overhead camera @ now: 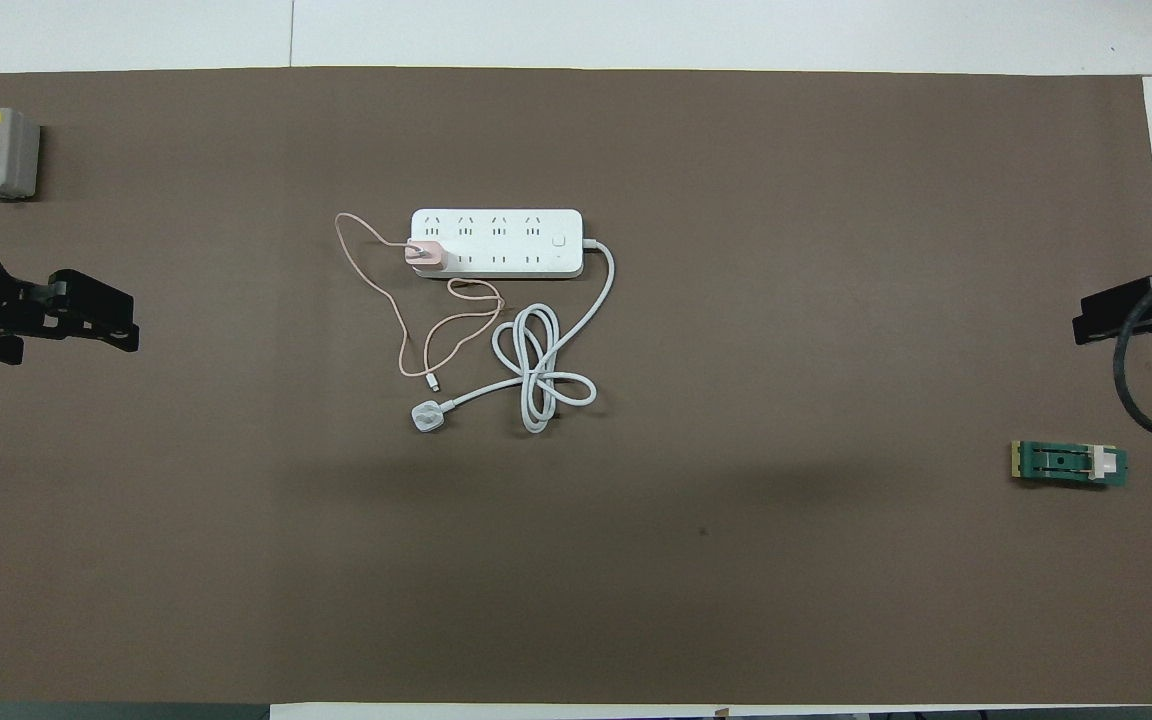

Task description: Plug charger into power strip

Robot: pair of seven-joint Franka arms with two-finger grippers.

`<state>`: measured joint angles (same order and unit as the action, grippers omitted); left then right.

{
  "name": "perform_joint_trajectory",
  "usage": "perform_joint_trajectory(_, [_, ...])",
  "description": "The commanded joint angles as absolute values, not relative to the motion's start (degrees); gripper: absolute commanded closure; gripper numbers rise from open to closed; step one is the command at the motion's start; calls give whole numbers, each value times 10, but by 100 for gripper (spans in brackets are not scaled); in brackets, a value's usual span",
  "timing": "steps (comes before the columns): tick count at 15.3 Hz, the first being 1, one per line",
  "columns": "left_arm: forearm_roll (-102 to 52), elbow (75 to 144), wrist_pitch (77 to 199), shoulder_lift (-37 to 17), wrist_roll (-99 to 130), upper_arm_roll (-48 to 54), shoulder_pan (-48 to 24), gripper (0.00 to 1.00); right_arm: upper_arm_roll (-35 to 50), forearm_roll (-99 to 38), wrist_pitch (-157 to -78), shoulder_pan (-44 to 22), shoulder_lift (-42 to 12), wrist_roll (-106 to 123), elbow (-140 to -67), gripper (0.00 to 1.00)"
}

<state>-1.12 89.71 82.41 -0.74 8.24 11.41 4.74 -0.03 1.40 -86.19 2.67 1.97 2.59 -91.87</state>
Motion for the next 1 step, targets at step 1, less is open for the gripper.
perform_joint_trajectory(1, [-3, 909, 834, -1, 73, 104, 36, 0, 6, 7, -858, 33, 28, 18, -925, 0])
